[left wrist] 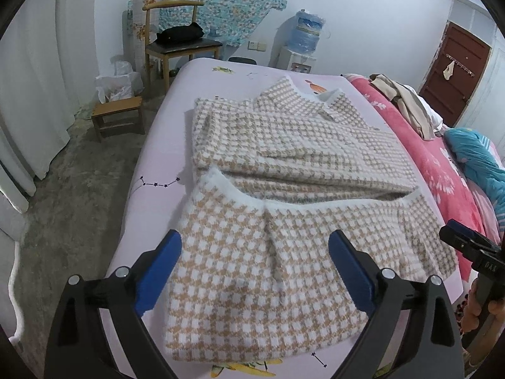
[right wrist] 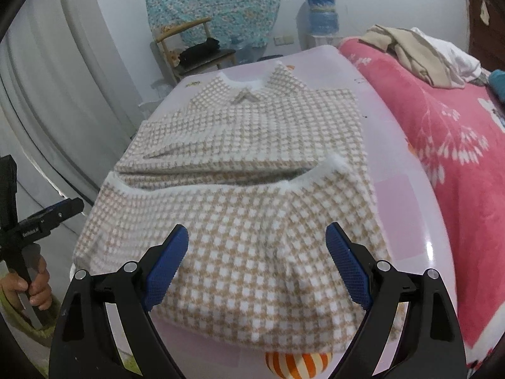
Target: Fold large clothes
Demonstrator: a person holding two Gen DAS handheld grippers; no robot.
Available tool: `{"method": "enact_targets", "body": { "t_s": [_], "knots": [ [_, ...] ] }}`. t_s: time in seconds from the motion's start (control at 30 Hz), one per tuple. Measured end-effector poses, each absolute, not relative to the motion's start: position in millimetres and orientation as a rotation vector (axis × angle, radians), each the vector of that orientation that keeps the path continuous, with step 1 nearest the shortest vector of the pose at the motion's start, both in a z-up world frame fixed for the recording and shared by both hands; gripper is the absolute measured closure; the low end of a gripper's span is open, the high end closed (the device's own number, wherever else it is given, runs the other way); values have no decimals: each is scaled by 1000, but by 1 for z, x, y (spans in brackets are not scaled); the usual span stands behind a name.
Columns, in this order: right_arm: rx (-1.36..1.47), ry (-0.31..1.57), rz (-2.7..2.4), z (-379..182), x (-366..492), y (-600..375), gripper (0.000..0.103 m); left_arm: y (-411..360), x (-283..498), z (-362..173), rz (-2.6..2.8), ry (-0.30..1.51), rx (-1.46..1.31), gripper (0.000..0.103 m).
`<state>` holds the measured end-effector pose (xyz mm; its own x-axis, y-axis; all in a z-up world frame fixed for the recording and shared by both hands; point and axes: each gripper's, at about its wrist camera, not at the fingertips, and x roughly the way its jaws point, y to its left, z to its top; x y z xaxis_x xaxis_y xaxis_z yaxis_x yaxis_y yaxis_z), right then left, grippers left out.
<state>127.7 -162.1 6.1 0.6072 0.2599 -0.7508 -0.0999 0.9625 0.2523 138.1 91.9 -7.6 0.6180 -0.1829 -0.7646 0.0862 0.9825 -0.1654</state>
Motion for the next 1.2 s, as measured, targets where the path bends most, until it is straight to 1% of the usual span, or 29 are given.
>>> {"method": "enact_targets", "body": {
  "t_s": [0.23,0.4,0.63,0.8,0.97,1.1,1.2],
  "knots": [
    [191,910,234,6,144,-157,18,93,153,-8,-146,891,-117,11],
    [182,910,247,17,170,-162,18,88,183,10,-182,848,-65,11],
    [256,887,291,47,239,-187,18,59,245,54,-246,721,37,11],
    [312,912,312,58,317,-206,18,31,320,73,-286,692,52,11],
    [332,984,341,46,400,-205,18,9,419,60,-296,795,-8,11],
    [360,1049,338,24,460,-202,18,-4,499,22,-284,950,-96,11],
    [360,1105,325,3,495,-196,20,-6,537,-5,-288,1051,-198,11]
  ]
}}
